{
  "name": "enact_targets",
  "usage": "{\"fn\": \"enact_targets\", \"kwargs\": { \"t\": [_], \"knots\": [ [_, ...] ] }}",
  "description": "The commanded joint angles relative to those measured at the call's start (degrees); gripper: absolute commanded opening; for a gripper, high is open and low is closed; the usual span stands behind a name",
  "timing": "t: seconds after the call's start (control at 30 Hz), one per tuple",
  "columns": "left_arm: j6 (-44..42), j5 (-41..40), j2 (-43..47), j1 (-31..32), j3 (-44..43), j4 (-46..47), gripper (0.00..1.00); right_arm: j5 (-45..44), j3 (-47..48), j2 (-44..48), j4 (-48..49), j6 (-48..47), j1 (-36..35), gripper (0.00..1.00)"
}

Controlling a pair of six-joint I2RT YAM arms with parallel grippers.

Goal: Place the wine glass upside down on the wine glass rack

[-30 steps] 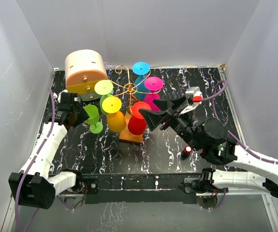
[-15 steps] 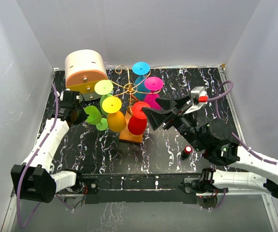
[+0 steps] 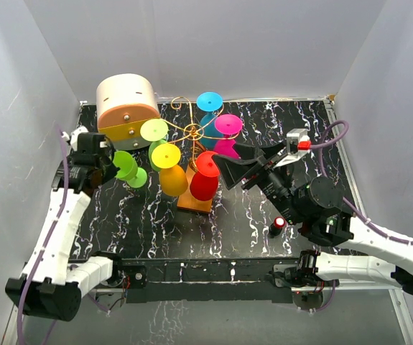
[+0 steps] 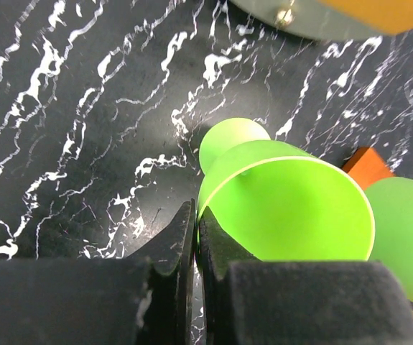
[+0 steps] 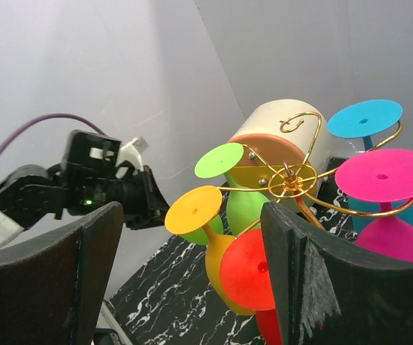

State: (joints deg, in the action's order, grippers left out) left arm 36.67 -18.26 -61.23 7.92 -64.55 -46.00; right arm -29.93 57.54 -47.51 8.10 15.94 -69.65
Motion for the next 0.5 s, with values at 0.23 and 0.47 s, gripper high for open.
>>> {"fn": "enact_targets", "kwargs": {
  "t": [0.23,0.47],
  "knots": [
    [0.1,-10.9,11.4,-0.5,-15.9,-9.3,0.0,3.1,7.3,-6.6,5.5,2.1,-0.1,0.8],
    [0.0,-9.0,17.4,-0.5,-21.9,-4.7,0.0,8.5,14.3,-17.3,11.1,9.4,-0.1,0.74]
  ]
}}
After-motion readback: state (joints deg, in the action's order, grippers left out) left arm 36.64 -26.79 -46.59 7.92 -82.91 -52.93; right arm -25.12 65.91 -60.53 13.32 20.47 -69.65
